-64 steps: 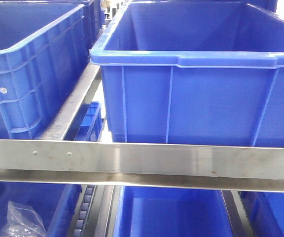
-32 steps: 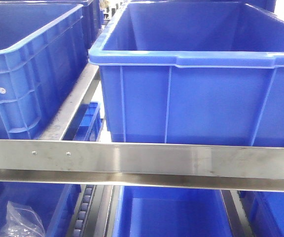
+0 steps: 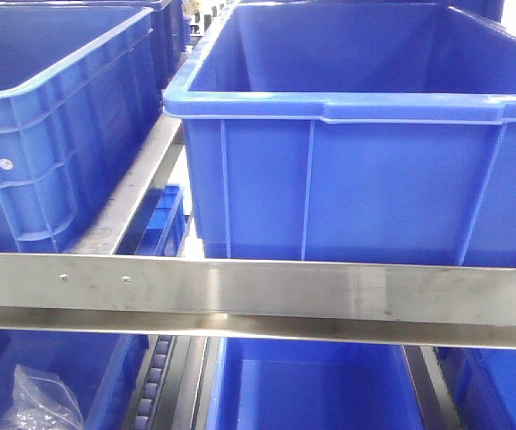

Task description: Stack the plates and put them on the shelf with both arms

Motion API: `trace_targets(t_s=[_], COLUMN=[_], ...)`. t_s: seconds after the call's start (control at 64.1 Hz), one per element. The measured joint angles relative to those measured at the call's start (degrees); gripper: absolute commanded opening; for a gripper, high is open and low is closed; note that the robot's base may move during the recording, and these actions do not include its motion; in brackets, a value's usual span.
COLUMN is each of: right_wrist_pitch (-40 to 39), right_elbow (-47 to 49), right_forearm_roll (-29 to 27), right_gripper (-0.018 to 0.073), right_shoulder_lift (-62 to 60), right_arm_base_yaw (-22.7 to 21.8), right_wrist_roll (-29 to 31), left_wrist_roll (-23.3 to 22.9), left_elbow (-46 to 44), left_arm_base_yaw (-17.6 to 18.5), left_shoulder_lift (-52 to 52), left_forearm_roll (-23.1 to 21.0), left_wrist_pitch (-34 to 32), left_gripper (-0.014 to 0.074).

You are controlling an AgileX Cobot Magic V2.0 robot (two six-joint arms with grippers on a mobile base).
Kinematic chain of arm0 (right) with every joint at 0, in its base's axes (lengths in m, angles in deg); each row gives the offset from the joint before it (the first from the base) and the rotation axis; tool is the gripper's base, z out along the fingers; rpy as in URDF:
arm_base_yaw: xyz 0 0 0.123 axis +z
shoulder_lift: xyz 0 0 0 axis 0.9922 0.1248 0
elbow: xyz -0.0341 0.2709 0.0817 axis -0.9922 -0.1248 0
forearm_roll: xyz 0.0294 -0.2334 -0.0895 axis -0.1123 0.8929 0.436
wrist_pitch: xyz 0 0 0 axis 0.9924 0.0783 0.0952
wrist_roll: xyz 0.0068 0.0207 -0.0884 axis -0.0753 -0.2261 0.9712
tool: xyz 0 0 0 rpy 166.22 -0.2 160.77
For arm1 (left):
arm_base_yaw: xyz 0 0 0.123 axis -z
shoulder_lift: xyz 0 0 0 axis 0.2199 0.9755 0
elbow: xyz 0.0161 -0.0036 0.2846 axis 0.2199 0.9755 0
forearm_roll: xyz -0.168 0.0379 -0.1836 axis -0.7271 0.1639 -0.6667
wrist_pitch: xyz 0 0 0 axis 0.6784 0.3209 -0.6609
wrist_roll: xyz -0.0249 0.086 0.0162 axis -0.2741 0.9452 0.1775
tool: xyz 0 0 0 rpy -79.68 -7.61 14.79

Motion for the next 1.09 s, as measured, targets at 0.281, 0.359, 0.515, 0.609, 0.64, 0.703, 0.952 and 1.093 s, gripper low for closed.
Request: trace_targets(t_s=[0.281, 0.359, 0.515, 0.609, 0.64, 0.703, 0.952, 1.093], right_wrist_pitch=[0.9, 0.8, 0.5, 0.4, 0.4, 0.4, 0.4, 0.4], right_elbow=[0.0, 0.0, 0.0, 0.0, 0.0, 0.0, 0.0, 0.0], right_forearm_roll=[-5.6, -5.7, -5.7, -5.7, -5.7, -5.8, -5.8, -5.8], right_gripper=[0.0048, 0.0048, 0.0048, 0.0048, 0.0048, 0.0048, 0.0048, 0.0048], right_shoulder_lift=[0.0, 0.0, 0.0, 0.0, 0.0, 0.0, 0.0, 0.0], right_arm_base_yaw=[0.0, 0.0, 0.0, 0.0, 0.0, 0.0, 0.0, 0.0], right_wrist_roll=[3.0, 3.2, 3.2, 3.2, 3.2, 3.2, 3.2, 3.2], left_wrist_roll=[0.0, 0.0, 0.0, 0.0, 0.0, 0.0, 0.0, 0.0], left_elbow=[0.0, 0.0, 0.0, 0.0, 0.0, 0.0, 0.0, 0.0], left_arm_base_yaw=[0.0, 0.0, 0.0, 0.0, 0.0, 0.0, 0.0, 0.0], left_shoulder_lift=[0.0, 0.0, 0.0, 0.0, 0.0, 0.0, 0.0, 0.0], left_forearm_roll=[0.0, 0.0, 0.0, 0.0, 0.0, 0.0, 0.0, 0.0], left_wrist_pitch=[0.0, 0.0, 0.0, 0.0, 0.0, 0.0, 0.0, 0.0], left_gripper=[0.0083, 0.0083, 0.0083, 0.0083, 0.0083, 0.0083, 0.0083, 0.0083])
